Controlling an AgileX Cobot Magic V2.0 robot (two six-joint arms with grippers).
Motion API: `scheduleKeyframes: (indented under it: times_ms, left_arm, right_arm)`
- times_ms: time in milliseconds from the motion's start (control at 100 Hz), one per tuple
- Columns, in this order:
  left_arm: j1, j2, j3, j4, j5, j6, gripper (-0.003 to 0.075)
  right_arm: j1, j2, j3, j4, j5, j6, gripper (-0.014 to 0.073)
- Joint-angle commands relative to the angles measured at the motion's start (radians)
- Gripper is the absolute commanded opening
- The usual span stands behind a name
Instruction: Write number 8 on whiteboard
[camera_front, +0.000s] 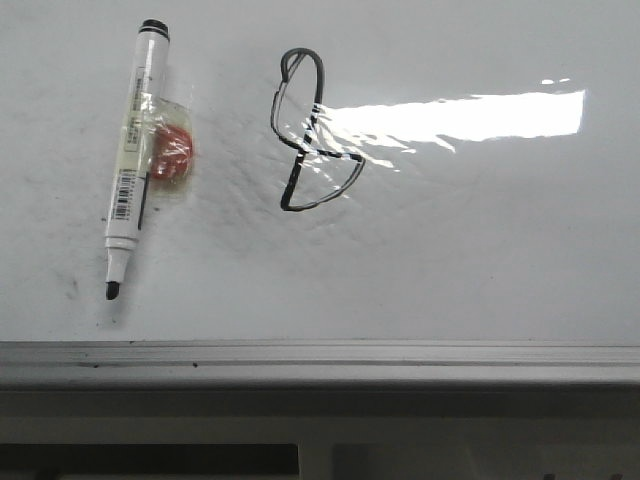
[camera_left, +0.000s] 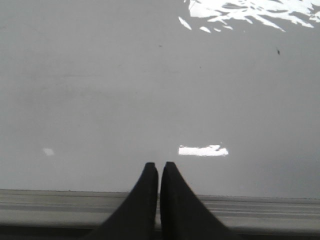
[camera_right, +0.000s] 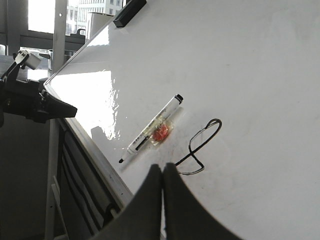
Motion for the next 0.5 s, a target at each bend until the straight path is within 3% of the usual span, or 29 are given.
scheduleKeyframes:
  times_ms: [0,110,170,250,430,490]
  left_arm:
    - [0.005,-0.027,0.040,-0.012,-0.044,-0.012,-0.0020]
    - [0.005,-0.027,0.040,-0.012,-0.044,-0.012,-0.0020]
    - [0.005,-0.027,0.040,-0.012,-0.044,-0.012,-0.0020]
    - [0.005,-0.027,0.040,-0.012,-0.044,-0.012,-0.0020]
    - [0.005,-0.027,0.040,-0.012,-0.044,-0.012,-0.0020]
    - [0.005,-0.027,0.040,-0.012,-0.044,-0.012,-0.0020]
  right_arm:
    - [0.000,0.010,-0.024,-0.033,-0.034,-0.024,-0.0069]
    - [0.000,0.010,-0.019,0.051,-0.009,-0.024,-0.0069]
    - [-0.009,0.010,-0.006,0.162,-0.034,-0.024,-0.0069]
    - [-0.044,0.010,0.025,0.188,-0.096,-0.034,-0.0069]
    - [-0.263,0.010,0.155,0.328,-0.364,-0.056,-0.0069]
    - [-0.354,0.010,0.159,0.335,-0.346,-0.056,-0.0069]
